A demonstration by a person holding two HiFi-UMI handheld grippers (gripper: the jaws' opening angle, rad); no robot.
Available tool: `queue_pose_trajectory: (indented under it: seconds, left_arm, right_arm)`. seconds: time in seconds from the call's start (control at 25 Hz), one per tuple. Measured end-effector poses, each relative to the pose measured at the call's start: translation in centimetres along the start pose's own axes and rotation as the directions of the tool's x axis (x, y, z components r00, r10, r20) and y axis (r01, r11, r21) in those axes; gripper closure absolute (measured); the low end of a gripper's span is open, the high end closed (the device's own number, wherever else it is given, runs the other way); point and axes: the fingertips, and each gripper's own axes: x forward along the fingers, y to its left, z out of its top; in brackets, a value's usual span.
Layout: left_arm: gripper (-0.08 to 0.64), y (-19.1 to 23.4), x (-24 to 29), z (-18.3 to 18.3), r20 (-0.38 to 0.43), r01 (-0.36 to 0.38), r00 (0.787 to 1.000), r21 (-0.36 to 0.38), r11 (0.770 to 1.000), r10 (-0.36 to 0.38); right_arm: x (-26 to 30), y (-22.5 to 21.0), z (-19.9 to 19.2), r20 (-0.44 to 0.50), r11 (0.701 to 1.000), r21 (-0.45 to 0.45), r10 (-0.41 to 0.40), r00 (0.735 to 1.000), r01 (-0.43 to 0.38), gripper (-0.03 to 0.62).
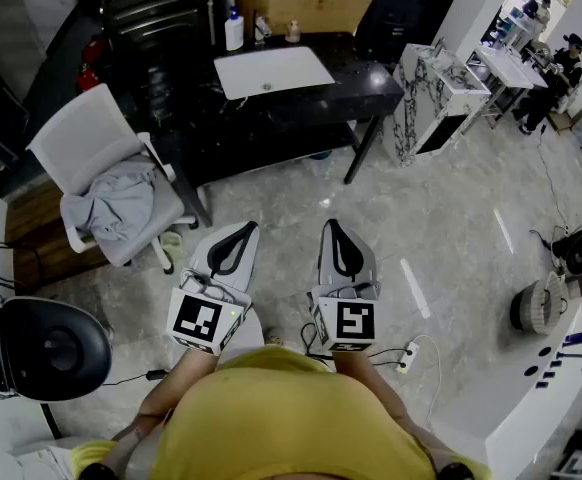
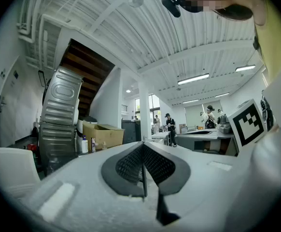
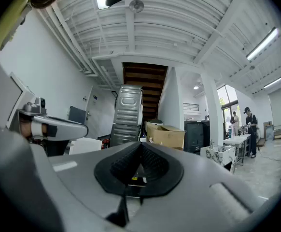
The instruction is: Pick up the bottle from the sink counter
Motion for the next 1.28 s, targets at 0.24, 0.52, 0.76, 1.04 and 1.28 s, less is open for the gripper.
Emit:
queue_pose_trajectory:
  seconds: [0.24, 0.52, 0.76, 1.04, 1.28]
  left_arm:
    - [0.557, 1.5, 2.6, -0.7, 0.002, 0.012, 1.000, -0.018, 1.000, -0.012]
    - [0.503, 6.1, 8.9, -2.6, -0.003, 0.053, 0.999, -0.033, 0.998, -0.053]
    - [0.463, 12.4, 16.4, -2.6, 0.010, 0.091, 0.996, -0.033, 0.995, -0.091]
    - [0.462, 18.3, 23.7, -3.3, 0.003, 0.147, 0.989, -0.029, 0.989, -0.147]
    - [0.437, 21.9, 28.0, -3.9, -0.006, 0.184, 0.983, -0.037, 0.982, -0.184]
  right_arm:
    - [2.7, -1.0, -1.1, -0.008, 1.000, 0.025, -0.007, 1.000, 0.007, 0.592]
    - [9.5, -2.3, -2.6, -0.022, 1.000, 0.017, -0.014, 1.000, 0.014, 0.592]
    - [18.7, -4.3, -2.9, -0.018, 1.000, 0.006, -0.026, 0.999, 0.026, 0.592]
    - [27.4, -6.5, -3.1, -0.011, 0.998, 0.003, -0.066, 0.998, 0.066, 0.592]
    - [32.6, -7.5, -4.1, -0.038, 0.995, 0.009, -0.097, 0.995, 0.097, 0.591]
